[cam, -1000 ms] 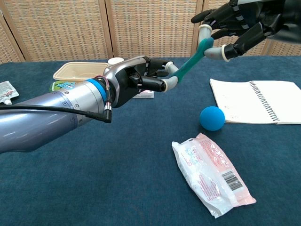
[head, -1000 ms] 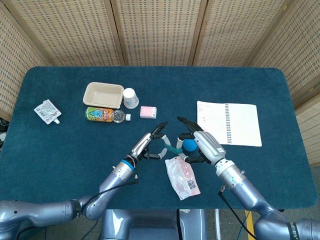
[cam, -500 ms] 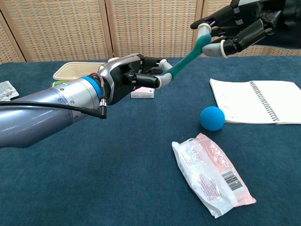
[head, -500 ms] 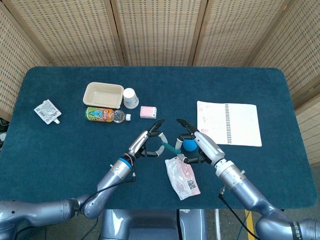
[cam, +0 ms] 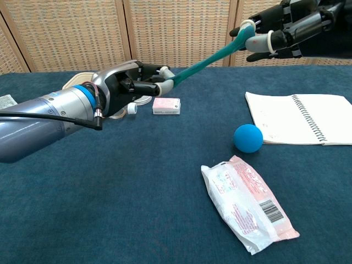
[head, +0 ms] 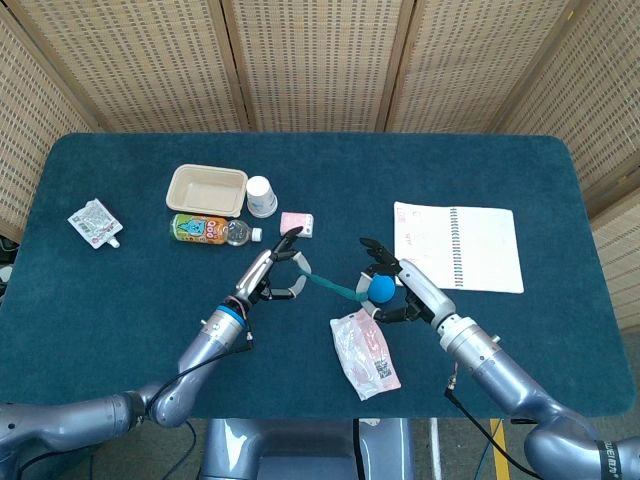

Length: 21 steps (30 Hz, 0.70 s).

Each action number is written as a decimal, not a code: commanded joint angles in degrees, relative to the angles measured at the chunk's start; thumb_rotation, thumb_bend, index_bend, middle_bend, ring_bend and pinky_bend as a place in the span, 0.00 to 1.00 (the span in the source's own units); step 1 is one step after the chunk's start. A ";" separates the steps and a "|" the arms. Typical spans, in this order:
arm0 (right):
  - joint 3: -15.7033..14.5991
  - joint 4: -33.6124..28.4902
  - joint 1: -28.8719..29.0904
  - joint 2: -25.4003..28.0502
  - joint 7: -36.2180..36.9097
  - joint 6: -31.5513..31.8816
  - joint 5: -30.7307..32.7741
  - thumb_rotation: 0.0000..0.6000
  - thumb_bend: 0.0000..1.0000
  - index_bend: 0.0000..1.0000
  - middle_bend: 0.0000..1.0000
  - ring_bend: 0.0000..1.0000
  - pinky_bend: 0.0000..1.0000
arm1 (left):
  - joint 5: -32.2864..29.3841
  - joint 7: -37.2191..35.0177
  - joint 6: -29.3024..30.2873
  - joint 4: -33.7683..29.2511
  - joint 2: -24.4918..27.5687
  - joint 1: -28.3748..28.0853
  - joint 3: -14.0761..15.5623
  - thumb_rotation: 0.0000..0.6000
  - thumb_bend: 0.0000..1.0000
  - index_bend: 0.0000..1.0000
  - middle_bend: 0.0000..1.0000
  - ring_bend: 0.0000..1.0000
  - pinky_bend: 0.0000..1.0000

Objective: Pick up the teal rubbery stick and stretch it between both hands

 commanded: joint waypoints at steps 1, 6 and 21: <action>1.17 0.81 -1.24 1.04 4.13 -0.96 -1.15 1.00 0.85 0.91 0.03 0.00 0.00 | 0.57 -1.37 0.13 0.59 2.11 1.10 -0.19 1.00 0.49 0.78 0.00 0.00 0.00; 2.23 2.31 -2.59 2.19 8.52 -1.48 -2.66 1.00 0.85 0.91 0.03 0.00 0.00 | 1.23 -3.37 0.37 1.78 5.20 2.73 -0.20 1.00 0.49 0.78 0.00 0.00 0.00; 1.75 9.51 -7.36 5.53 18.01 -0.99 -9.11 1.00 0.85 0.91 0.03 0.00 0.00 | 4.17 -12.26 1.44 7.95 14.03 7.87 0.13 1.00 0.49 0.78 0.00 0.00 0.00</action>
